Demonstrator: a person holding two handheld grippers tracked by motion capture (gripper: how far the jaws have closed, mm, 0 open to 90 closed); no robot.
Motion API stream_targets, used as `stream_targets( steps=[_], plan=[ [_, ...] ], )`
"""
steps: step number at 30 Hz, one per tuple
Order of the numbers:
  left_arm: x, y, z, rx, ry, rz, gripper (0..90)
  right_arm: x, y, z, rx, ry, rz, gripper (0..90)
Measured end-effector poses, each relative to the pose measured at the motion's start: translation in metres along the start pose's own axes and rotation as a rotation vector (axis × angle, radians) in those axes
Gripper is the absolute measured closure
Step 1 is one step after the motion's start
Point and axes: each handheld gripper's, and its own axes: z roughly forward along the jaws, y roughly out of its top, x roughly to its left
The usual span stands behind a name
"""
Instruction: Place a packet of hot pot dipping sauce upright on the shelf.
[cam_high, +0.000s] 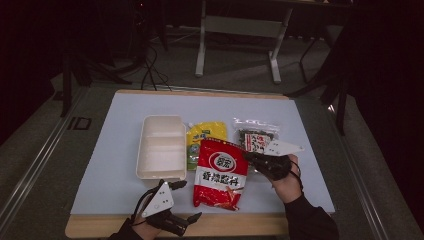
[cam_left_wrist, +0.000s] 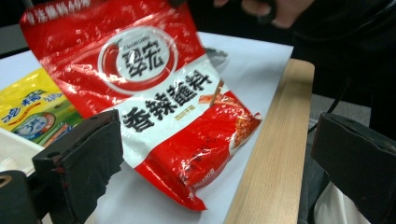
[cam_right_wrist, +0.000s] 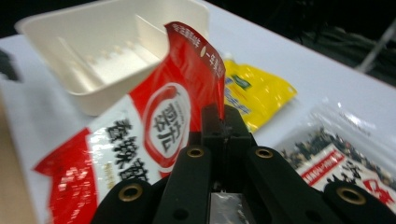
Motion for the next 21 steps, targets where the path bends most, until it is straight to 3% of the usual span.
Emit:
stream_targets(
  steps=[4, 9, 11, 13, 21],
  plan=[
    [0.000, 0.008, -0.004, 0.004, 0.018, 0.006, 3.1, 0.011, 0.007, -0.012, -0.029, 0.026, -0.028, 90.0],
    [0.010, 0.019, -0.014, -0.045, 0.043, -0.023, 3.1, 0.024, 0.013, -0.024, -0.054, 0.052, -0.064, 90.0],
    [0.018, 0.022, -0.017, -0.036, 0.038, -0.042, 3.1, 0.028, 0.015, -0.026, -0.063, 0.056, -0.078, 90.0],
    [0.024, 0.023, -0.018, -0.018, 0.059, -0.026, 3.2, 0.031, 0.018, -0.029, -0.071, 0.070, -0.078, 90.0],
    [0.051, 0.027, -0.016, 0.010, 0.070, -0.073, 6.5, 0.052, 0.031, -0.039, -0.115, 0.134, -0.127, 90.0]
  ],
)
